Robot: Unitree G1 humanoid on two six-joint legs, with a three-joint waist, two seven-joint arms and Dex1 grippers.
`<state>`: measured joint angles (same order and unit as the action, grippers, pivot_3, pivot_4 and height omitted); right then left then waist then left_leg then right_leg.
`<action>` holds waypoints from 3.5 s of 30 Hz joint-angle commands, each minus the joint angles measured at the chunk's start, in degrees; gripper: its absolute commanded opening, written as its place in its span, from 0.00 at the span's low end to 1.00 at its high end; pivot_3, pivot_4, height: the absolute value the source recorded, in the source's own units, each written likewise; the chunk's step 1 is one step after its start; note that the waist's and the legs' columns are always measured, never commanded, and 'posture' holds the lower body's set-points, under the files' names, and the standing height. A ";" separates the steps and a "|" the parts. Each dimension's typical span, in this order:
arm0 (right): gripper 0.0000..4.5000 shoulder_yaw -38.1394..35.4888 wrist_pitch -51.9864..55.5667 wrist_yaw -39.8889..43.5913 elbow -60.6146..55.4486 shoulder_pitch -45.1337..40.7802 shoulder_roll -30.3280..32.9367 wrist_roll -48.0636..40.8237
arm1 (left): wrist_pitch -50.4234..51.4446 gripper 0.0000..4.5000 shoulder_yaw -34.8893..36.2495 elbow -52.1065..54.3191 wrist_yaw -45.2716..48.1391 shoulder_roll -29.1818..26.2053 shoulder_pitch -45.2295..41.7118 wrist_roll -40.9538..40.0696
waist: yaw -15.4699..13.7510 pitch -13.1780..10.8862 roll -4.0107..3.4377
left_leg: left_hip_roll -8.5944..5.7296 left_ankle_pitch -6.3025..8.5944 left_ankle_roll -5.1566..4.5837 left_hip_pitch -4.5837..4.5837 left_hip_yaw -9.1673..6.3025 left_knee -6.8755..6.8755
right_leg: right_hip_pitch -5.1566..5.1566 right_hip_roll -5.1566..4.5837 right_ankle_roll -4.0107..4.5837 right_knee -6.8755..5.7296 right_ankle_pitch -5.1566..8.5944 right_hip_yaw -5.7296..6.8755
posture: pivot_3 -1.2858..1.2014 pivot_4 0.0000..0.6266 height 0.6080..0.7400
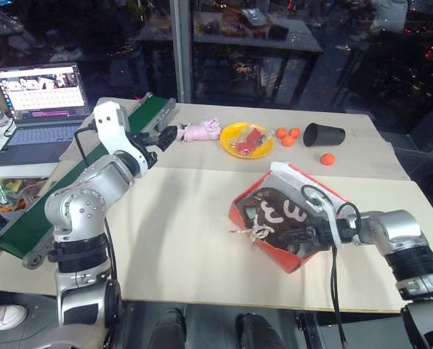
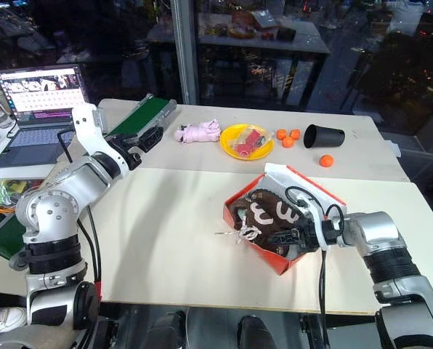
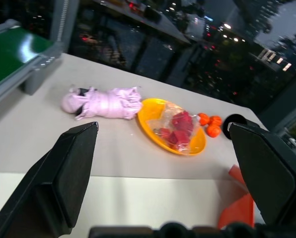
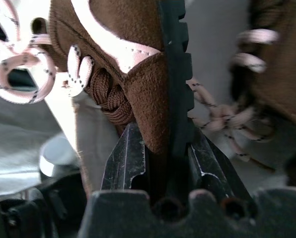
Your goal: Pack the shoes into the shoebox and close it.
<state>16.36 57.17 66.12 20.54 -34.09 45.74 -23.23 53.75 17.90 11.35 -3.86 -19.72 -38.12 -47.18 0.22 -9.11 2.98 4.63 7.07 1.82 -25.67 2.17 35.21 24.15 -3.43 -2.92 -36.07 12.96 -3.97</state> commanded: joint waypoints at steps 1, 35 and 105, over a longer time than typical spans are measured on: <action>0.09 4.19 -8.02 -1.96 4.95 -1.28 1.22 8.68 | 0.05 1.00 0.90 3.40 -1.06 0.73 -0.30 -0.42 | 0.06 0.05 0.07 | -0.02 0.10 0.16 0.00 0.01 0.00 | -0.01 -0.01 -0.02 0.02 0.01 -0.02 | 0.52 0.24 0.97; 0.99 -14.82 4.97 -8.71 -30.67 -1.44 7.85 10.66 | 1.38 1.00 -15.53 -4.01 20.80 -6.82 -4.22 8.35 | 0.33 0.04 0.06 | -0.19 -0.07 -0.16 -0.43 -0.11 -0.10 | 0.41 -0.05 0.01 0.02 -0.14 -0.14 | 0.52 0.24 0.97; 0.01 -12.70 -2.39 -23.50 -27.95 4.25 -6.36 3.87 | 1.82 1.00 -18.71 0.46 43.51 -26.05 -0.77 21.27 | 0.66 -0.04 -0.17 | -0.18 -0.12 -0.23 -0.38 -0.29 0.00 | 0.30 0.00 0.00 -0.11 -0.03 -0.04 | 0.52 0.24 0.97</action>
<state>2.52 57.26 42.47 -7.63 -29.30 38.57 -20.96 55.45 -3.00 9.48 39.07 -43.25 -39.40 -26.78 0.88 -9.14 2.82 4.45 6.95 1.58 -26.05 1.88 35.21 24.47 -3.43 -2.91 -36.19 12.94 -4.02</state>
